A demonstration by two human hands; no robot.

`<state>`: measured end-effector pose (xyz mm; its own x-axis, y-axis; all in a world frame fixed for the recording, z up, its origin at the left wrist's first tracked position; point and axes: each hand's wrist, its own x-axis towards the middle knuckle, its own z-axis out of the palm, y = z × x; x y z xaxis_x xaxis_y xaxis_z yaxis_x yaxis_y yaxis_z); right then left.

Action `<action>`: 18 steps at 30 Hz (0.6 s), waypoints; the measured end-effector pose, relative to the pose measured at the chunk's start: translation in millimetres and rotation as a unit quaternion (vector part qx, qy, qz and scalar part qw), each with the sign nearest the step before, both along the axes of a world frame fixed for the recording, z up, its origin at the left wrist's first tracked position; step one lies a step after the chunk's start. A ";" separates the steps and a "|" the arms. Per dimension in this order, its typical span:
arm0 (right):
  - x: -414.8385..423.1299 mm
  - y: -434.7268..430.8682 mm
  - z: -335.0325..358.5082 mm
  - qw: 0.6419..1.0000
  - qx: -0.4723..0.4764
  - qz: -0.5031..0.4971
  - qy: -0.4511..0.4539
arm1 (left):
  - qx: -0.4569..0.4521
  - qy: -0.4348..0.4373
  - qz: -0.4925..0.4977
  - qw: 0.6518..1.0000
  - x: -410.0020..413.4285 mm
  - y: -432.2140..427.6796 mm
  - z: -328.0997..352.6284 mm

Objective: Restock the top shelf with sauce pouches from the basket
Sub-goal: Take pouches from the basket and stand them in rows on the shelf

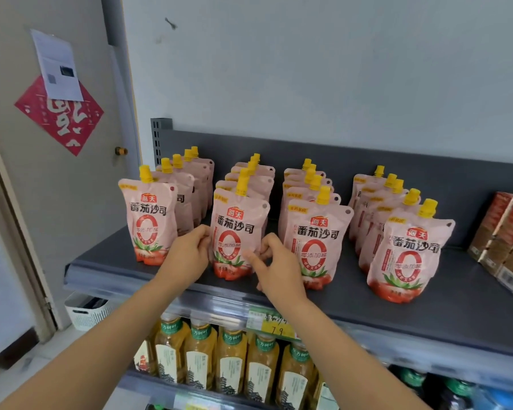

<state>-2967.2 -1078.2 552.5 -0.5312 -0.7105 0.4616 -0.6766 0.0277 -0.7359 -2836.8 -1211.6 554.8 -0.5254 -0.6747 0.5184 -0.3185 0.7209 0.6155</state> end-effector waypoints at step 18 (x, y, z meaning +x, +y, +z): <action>22.8 -1.9 16.1 0.996 0.036 -0.072 -0.042 | -0.013 -0.012 -0.094 0.995 13.0 -8.9 2.0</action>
<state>-2944.4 -1080.1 568.6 -0.6643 -0.6539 0.3619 -0.5982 0.1749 -0.7820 -2823.8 -1220.6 556.9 -0.6537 -0.5502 0.5196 -0.1909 0.7843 0.5902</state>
